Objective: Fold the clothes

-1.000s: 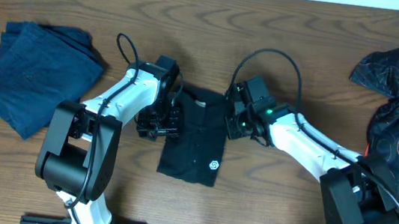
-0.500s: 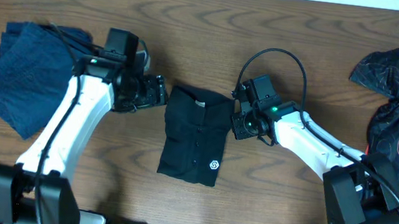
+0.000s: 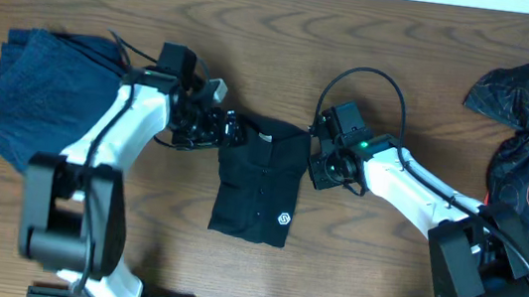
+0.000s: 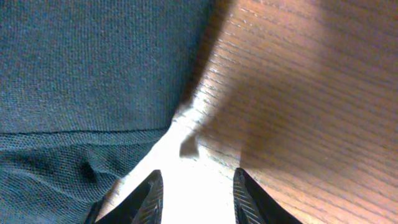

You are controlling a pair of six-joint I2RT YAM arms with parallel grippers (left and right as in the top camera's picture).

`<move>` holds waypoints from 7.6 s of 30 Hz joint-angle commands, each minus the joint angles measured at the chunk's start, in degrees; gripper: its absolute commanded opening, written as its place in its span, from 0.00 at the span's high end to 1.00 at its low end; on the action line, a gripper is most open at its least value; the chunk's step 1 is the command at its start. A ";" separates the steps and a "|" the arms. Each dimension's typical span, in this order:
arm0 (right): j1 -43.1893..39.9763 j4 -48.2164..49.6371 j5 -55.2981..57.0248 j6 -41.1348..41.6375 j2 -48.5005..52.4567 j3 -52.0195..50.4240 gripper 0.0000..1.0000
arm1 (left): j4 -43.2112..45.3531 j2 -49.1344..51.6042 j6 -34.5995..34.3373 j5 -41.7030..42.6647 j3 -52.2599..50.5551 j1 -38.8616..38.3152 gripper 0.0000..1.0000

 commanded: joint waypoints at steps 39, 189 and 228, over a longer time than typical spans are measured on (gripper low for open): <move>-14.08 -12.90 7.74 0.66 -19.39 0.98 0.69 | 7.45 -18.43 -2.69 -6.97 1.07 15.37 0.94; -26.29 19.96 -4.55 -23.10 -101.79 -47.28 0.01 | -14.80 -72.94 -9.29 -31.32 -12.57 5.11 0.02; -26.82 25.64 2.36 -20.65 -101.79 -57.37 0.01 | -14.80 -72.94 -9.29 -31.30 -12.57 5.11 0.02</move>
